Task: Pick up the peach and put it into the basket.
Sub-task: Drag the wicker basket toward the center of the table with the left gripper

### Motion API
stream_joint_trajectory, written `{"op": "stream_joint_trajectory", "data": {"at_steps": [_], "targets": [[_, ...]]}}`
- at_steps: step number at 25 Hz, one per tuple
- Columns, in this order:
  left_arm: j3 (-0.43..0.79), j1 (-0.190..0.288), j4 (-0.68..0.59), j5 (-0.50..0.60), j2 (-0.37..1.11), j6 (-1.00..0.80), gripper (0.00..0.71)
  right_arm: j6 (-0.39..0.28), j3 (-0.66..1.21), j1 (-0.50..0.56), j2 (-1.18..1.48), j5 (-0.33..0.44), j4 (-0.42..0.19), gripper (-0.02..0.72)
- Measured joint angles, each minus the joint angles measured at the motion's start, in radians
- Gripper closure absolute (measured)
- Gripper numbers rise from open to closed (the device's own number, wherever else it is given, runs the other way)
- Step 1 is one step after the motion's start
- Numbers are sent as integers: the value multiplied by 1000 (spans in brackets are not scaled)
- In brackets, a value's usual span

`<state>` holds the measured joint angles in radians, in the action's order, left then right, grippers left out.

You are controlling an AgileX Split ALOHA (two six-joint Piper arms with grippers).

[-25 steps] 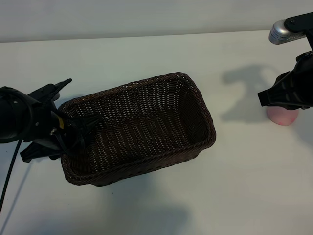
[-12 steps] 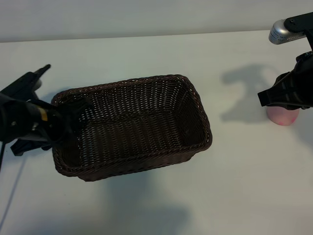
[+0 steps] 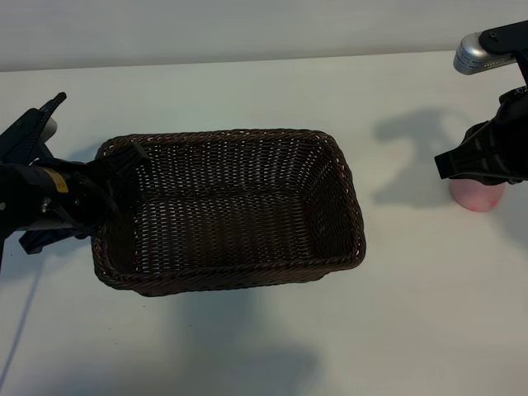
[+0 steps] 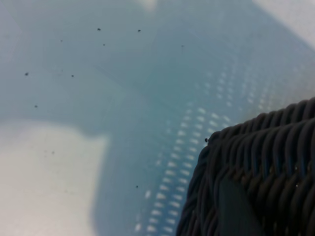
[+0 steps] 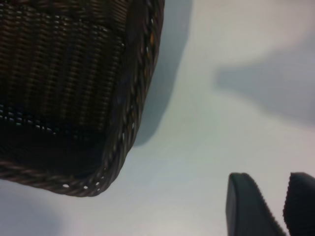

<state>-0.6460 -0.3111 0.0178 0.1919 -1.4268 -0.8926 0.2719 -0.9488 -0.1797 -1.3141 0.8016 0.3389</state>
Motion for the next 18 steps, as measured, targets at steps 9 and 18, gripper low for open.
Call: {"op": "stream_joint_trajectory", "data": {"at_steps": [9, 18], "targets": [[6, 0, 40, -39, 6, 20, 361, 0, 0, 0, 0, 0, 1, 460], [6, 0, 48, -59, 6, 54, 361, 0, 0, 0, 0, 0, 1, 460]]}}
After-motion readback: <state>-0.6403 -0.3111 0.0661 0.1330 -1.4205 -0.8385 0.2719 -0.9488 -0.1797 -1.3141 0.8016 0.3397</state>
